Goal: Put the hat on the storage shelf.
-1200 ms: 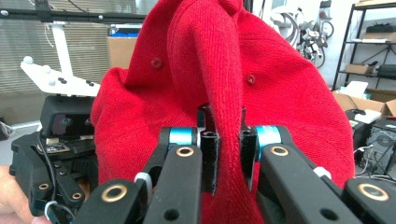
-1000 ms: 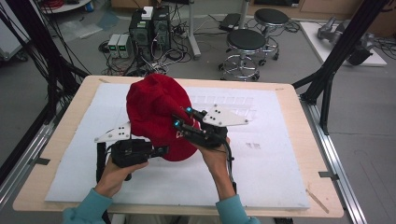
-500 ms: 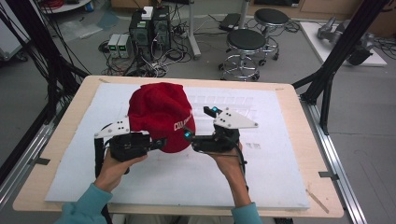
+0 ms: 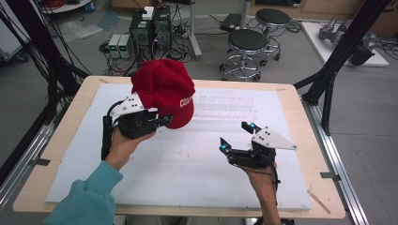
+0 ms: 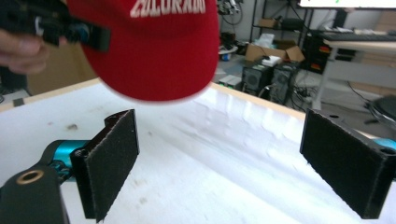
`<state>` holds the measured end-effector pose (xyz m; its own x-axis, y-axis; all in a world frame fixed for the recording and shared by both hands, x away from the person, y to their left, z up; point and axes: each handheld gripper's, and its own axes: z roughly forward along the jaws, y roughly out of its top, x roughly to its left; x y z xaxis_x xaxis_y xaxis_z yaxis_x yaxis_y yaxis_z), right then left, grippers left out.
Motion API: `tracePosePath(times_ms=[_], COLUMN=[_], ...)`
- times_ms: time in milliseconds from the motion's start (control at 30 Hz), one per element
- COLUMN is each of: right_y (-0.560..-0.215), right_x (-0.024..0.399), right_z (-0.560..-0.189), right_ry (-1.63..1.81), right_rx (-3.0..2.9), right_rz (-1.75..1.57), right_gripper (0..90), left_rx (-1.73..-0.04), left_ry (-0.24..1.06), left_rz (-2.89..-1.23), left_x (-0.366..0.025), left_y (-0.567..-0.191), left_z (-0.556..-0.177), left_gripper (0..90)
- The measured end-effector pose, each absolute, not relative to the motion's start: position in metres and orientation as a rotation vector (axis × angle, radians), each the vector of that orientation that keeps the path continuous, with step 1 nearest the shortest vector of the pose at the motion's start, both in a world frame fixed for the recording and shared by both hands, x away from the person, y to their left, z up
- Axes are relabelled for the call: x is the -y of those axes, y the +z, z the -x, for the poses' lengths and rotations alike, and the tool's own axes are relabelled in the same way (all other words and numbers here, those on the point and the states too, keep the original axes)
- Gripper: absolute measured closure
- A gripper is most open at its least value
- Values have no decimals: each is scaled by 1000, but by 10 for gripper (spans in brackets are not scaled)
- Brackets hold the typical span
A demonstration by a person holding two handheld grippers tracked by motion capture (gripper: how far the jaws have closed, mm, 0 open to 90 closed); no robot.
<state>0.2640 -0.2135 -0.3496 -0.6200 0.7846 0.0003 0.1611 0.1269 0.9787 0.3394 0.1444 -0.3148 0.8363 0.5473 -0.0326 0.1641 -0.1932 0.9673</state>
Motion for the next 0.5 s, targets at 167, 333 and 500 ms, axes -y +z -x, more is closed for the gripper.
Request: tracePosePath(times_ms=[167,333,500], right_y=[-363,-381,-397], right_x=[238,256,265], right_z=[-254,-244,-239], right_ry=[1489,1465,1440], right_rx=[-1846,-1807,-1770], right_rz=[-971,-1016,-1054], right_gripper=[107,106,107], left_rx=[-589,-654,-690], left_ry=[449,533,572], left_rz=[-1783,-1807,-1831], left_x=[-135,-125,-117], left_y=[-308,-307,-311], left_z=[-355,-373,-384], left_gripper=[850,850,850])
